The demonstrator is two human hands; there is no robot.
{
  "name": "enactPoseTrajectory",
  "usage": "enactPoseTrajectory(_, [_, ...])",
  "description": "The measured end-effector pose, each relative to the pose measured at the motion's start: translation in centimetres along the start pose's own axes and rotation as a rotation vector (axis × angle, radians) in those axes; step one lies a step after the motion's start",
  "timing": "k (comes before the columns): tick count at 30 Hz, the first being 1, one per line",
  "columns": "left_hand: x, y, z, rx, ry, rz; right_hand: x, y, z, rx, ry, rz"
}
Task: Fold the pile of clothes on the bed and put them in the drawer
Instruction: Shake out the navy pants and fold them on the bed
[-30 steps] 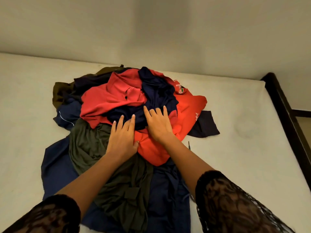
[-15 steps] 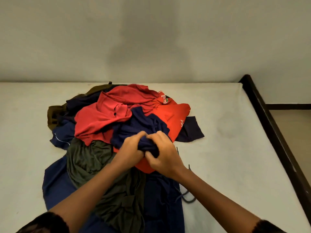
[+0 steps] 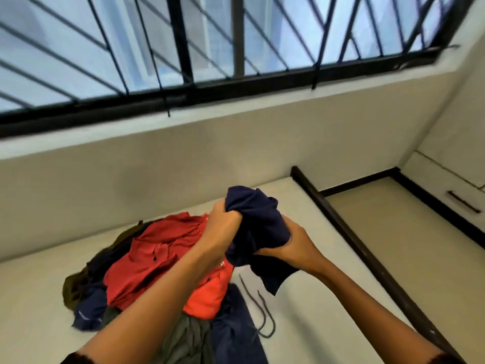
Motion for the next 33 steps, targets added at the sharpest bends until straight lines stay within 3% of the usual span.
enactPoseTrajectory(2, [-1.5, -1.1, 3.3, -0.012, 0.003, 0.033, -3.3, 2.3, -1.4, 0.090, -0.108, -0.035])
enactPoseTrajectory(4, [-3.7, -2.8, 7.4, 0.046, -0.048, 0.015, -6.8, 7.5, -2.1, 0.015, -0.198, 0.069])
enactPoseTrajectory(5, [-4.2, -3.2, 8.9, 0.085, -0.085, 0.001, -7.8, 8.7, -3.2, -0.037, -0.154, 0.100])
enactPoseTrajectory(8, [-8.2, -6.8, 15.8, 0.253, -0.320, -0.128, -14.1, 15.4, -9.8, -0.074, -0.135, 0.373])
enactPoseTrajectory(10, [-11.7, -10.0, 19.0, 0.434, -0.490, -0.246, -18.7, 18.3, -11.7, -0.048, -0.077, 0.461])
enactPoseTrajectory(12, [-15.4, -14.4, 20.5, 0.583, -0.599, -0.473, -21.7, 20.8, -12.5, -0.044, -0.076, 0.530])
enactPoseTrajectory(14, [-19.4, -18.8, 20.6, 0.728, -0.646, -0.702, -24.3, 22.6, -13.1, 0.080, -0.141, 0.565])
enactPoseTrajectory(15, [-20.7, -20.3, 20.9, 0.762, -0.665, -0.739, -25.7, 23.3, -13.3, 0.193, -0.152, 0.582])
enactPoseTrajectory(18, [-23.2, -23.1, 24.7, 0.557, -0.705, -0.598, -31.0, 26.2, -14.6, 0.501, -0.102, 0.632])
enactPoseTrajectory(21, [-23.9, -24.7, 27.4, 0.189, -0.570, -0.537, -35.9, 29.3, -16.3, 0.576, 0.013, 0.693])
enactPoseTrajectory(25, [-25.4, -28.3, 28.1, -0.092, -0.237, -0.639, -42.6, 33.5, -16.2, 0.290, 0.064, 0.924])
enactPoseTrajectory(28, [-27.4, -31.6, 28.9, -0.190, -0.124, -0.783, -44.7, 33.7, -13.7, 0.213, -0.012, 0.879])
enactPoseTrajectory(33, [-30.1, -36.0, 29.3, -0.316, 0.099, -0.932, -47.3, 36.7, -12.0, 0.344, 0.006, 0.938])
Point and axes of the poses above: each hand's wrist, its own x-axis towards the middle knuckle, its own y-axis out of the back of the hand, z = x × y, the point moved 9 cm from there along x, towards the middle knuckle, and after that the axes turned 1 degree about x, right-handed, at the moved point
